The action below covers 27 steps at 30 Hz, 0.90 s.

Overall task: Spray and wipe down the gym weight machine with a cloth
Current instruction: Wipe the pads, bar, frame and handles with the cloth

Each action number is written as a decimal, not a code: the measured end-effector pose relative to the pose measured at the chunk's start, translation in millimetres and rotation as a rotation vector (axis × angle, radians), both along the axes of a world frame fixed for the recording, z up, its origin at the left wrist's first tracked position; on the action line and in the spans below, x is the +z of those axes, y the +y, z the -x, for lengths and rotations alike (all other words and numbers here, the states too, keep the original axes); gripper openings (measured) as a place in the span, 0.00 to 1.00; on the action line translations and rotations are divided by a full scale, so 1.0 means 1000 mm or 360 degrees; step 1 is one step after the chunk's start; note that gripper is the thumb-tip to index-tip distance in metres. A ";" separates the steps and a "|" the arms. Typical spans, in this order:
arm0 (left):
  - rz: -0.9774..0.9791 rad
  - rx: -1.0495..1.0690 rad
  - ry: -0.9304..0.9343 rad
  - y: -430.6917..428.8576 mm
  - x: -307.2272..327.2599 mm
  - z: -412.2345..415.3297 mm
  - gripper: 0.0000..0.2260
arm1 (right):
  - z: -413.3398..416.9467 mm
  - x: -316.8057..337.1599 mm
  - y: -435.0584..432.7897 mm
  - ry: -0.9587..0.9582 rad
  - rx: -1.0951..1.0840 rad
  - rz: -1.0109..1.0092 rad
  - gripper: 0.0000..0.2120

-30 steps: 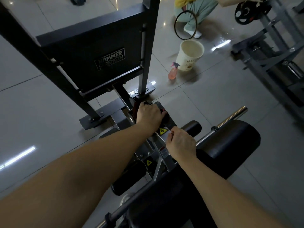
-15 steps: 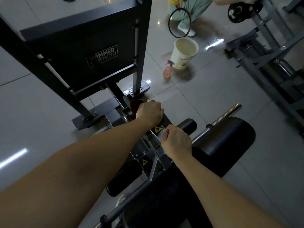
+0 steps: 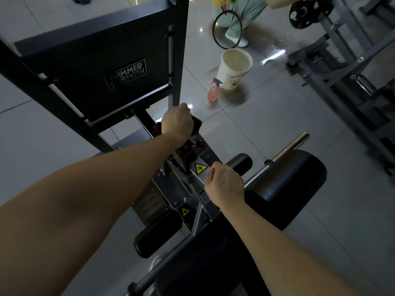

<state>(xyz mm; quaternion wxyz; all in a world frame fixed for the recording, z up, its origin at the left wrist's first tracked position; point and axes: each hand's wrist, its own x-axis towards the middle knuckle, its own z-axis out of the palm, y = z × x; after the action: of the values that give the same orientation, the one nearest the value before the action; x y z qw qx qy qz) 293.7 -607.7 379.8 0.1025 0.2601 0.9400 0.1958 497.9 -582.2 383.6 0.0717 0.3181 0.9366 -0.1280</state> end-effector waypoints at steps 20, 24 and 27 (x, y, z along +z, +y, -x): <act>0.0239 -0.0673 -0.0703 -0.042 0.032 0.049 0.05 | -0.001 -0.001 0.001 0.0007 0.0019 -0.0006 0.10; 0.0125 -0.0757 -0.0790 -0.082 0.024 0.060 0.10 | -0.001 0.000 0.000 0.0026 0.0027 -0.0016 0.09; -0.0282 -0.0492 -0.0748 -0.093 -0.001 0.053 0.08 | -0.001 0.000 -0.001 0.0037 0.0010 -0.0021 0.08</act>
<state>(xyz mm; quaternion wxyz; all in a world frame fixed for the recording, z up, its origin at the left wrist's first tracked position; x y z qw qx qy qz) 241.2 -700.9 378.6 0.3228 0.3556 0.8190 0.3139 498.9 -582.9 384.1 0.0591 0.3140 0.9393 -0.1254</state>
